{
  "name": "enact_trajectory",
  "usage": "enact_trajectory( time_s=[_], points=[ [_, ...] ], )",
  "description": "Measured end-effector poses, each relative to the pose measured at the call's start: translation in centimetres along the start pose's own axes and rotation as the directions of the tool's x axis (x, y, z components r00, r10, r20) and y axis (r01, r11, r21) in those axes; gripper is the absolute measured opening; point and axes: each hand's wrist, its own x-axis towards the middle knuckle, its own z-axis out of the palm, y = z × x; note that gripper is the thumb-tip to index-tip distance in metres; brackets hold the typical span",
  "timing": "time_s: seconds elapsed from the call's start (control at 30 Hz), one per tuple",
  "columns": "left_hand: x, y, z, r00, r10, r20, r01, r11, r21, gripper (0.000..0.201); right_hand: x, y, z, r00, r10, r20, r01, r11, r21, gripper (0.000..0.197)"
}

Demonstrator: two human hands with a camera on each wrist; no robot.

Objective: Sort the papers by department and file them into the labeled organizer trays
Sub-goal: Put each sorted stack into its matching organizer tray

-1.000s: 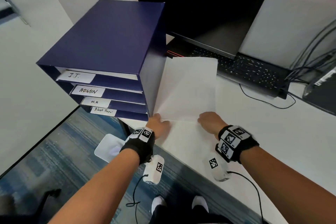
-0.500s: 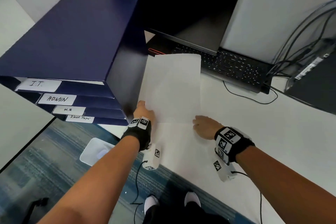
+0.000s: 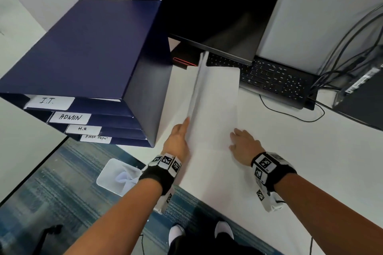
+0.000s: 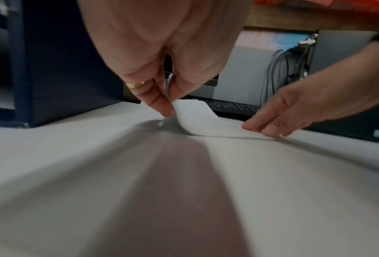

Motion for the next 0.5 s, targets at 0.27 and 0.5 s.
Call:
enact_trajectory(
  time_s=[0.27, 0.5],
  points=[
    [2.7, -0.2, -1.3, 0.927, -0.372, 0.039, 0.367, 0.925, 0.095, 0.056, 0.0, 1.3, 0.4, 0.994, 0.000, -0.108, 0.001, 1.000, 0.001, 0.031],
    [4.5, 0.6, -1.5, 0.867, -0.483, 0.125, 0.491, 0.870, -0.044, 0.057, 1.0, 2.1, 0.7, 0.994, 0.086, -0.069, -0.073, 0.982, 0.174, 0.030]
  ],
)
